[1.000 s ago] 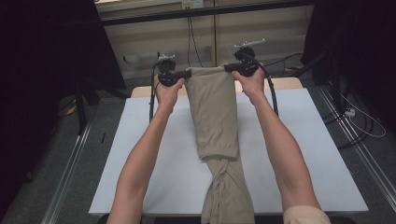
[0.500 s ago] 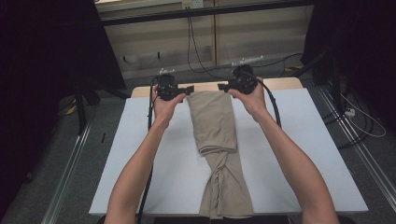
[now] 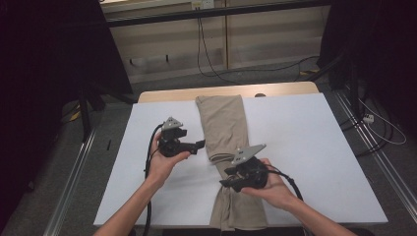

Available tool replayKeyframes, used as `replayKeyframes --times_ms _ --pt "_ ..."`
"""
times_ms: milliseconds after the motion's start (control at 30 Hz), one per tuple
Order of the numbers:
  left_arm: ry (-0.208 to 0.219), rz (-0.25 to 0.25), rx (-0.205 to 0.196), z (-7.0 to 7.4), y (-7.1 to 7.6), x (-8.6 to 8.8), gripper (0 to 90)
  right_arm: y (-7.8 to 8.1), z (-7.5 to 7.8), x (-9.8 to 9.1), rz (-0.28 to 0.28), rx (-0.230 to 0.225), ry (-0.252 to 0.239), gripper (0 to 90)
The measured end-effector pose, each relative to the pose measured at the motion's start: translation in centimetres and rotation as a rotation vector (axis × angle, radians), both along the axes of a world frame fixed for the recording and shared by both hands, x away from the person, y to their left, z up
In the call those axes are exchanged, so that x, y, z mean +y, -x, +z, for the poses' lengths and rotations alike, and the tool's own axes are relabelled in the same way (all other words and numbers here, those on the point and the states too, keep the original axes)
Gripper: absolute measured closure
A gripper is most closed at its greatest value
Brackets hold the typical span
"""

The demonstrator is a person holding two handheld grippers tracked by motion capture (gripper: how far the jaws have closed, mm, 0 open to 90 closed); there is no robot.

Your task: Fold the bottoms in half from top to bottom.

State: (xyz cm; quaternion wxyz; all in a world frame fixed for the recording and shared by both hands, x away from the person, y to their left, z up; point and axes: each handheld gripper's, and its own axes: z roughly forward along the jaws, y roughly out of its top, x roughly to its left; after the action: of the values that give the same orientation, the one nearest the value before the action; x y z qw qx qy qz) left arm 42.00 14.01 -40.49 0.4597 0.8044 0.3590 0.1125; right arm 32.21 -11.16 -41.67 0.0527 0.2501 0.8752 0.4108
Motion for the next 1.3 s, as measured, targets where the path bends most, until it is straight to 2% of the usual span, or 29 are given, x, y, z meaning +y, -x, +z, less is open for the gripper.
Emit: replayKeyframes --times_ms 67,100,167,233,300,400,433,467,533,600,633,667,767,833,900,1033,1067,1167,1233,1300 --pt "0.005 -0.006 -0.018 -0.5 0.9 0.3 12.4 0.4 -0.4 1.2 0.05 0.023 -0.002 50.8" --pt "0.0 -0.021 -0.015 -0.7 1.1 0.3 12.8 0.6 -0.7 1.8 0.069 0.018 0.011 49.3" --pt "-0.007 -0.018 -0.02 -1.4 1.2 0.4 12.7 0.8 -1.3 2.8 0.112 0.016 0.027 45.6" --pt "-0.012 -0.021 0.02 -2.0 0.9 0.3 12.8 1.0 -1.8 3.5 0.132 -0.001 0.059 42.3" --pt "-0.011 -0.016 0.043 -2.4 0.8 0.3 12.8 0.9 -2.4 3.8 0.159 0.018 0.068 40.2" --pt "-0.008 -0.017 0.043 -2.5 0.7 0.4 13.0 1.4 -3.3 4.1 0.204 0.012 0.131 39.2" --pt "-0.009 -0.015 0.042 -2.5 0.7 0.5 13.1 1.7 -3.4 4.1 0.21 -0.017 0.137 40.8" --pt "-0.011 -0.011 0.044 -2.5 0.6 0.5 13.1 1.8 -3.3 4.0 0.208 -0.021 0.143 47.0" --pt "-0.009 -0.002 0.046 -2.6 0.5 0.6 14.0 2.1 -3.0 3.9 0.224 -0.006 0.147 75.0" --pt "-0.007 -0.002 0.051 -2.6 0.4 0.7 14.0 2.3 -3.0 3.8 0.23 0.029 0.135 90.0" --pt "-0.007 0.0 0.049 -2.6 0.4 0.7 14.2 2.2 -2.9 3.9 0.22 0.041 0.132 90.0" --pt "-0.001 0.007 0.047 -2.6 0.3 0.7 14.6 2.2 -2.8 3.9 0.213 0.034 0.134 90.0" --pt "0.009 0.028 0.044 -2.6 0.2 0.9 15.2 1.7 -1.6 3.7 0.167 0.024 0.042 90.0" --pt "0.019 0.044 0.043 -2.5 0.0 1.2 15.4 0.9 0.3 3.1 0.105 -0.023 -0.022 90.0" --pt "0.024 0.064 0.041 -2.6 -0.2 1.4 16.0 0.0 1.8 2.5 0.051 -0.051 -0.077 90.0" --pt "0.024 0.093 0.057 -2.7 -0.5 1.9 16.4 -2.7 5.0 0.9 -0.064 -0.132 -0.163 90.0" --pt "0.022 0.095 0.058 -2.8 -0.6 2.0 16.4 -3.3 5.5 0.5 -0.08 -0.138 -0.174 90.0" --pt "0.029 0.106 0.062 -2.9 -0.7 2.1 17.0 -5.9 7.3 -0.8 -0.178 -0.167 -0.233 90.0" --pt "0.024 0.101 0.064 -2.9 -0.7 2.0 17.0 -7.5 8.3 -1.4 -0.229 -0.187 -0.247 90.0" --pt "0.018 0.091 0.063 -2.9 -0.6 1.9 17.4 -8.8 9.0 -1.9 -0.267 -0.188 -0.277 90.0"
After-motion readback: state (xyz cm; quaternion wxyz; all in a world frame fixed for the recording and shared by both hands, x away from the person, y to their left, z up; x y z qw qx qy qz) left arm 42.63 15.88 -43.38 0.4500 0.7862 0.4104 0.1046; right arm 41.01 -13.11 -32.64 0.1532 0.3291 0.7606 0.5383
